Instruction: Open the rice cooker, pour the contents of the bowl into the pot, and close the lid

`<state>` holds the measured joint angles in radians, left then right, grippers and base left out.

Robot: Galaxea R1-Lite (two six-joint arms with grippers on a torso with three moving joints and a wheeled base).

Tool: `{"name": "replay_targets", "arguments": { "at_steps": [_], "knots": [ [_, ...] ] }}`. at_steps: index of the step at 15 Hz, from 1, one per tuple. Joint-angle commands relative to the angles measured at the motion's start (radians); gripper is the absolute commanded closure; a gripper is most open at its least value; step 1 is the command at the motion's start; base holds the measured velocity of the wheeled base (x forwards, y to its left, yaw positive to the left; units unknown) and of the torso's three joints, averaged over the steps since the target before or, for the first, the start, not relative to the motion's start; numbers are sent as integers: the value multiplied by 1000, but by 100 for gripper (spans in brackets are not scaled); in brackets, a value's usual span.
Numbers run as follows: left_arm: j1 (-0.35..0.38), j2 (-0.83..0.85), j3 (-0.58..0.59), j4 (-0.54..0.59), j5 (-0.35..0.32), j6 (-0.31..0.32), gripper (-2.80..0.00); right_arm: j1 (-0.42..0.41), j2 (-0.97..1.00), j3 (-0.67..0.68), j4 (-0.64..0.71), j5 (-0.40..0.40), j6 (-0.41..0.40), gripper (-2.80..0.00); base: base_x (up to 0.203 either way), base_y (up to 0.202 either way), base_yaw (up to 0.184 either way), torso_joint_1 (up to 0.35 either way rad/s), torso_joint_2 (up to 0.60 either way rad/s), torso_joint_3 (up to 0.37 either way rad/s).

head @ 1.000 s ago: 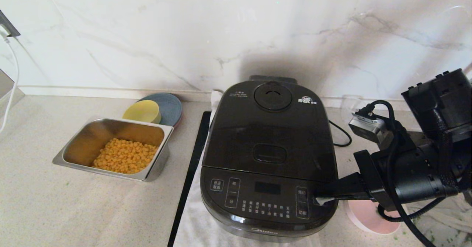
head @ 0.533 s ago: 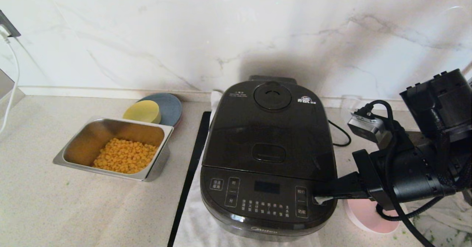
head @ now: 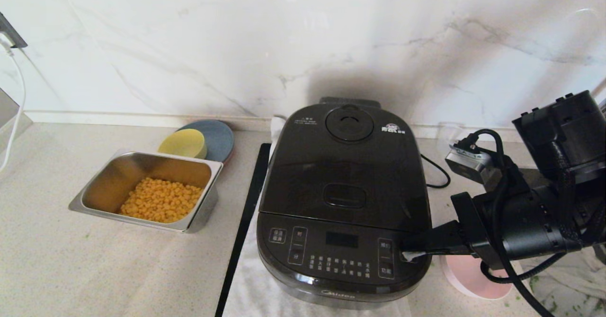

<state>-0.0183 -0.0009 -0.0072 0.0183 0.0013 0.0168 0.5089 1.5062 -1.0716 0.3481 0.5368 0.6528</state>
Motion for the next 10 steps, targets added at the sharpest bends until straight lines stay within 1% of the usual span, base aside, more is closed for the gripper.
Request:
{"name": "replay_targets", "arguments": {
  "at_steps": [1, 10],
  "knots": [
    [0, -2, 0, 0, 0, 0, 0, 0, 5, 9, 3, 1, 4, 0, 0, 0, 0, 0, 0, 0],
    [-1, -2, 0, 0, 0, 0, 0, -3, -8, 25, 5, 0, 4, 0, 0, 0, 0, 0, 0, 0]
  ]
}}
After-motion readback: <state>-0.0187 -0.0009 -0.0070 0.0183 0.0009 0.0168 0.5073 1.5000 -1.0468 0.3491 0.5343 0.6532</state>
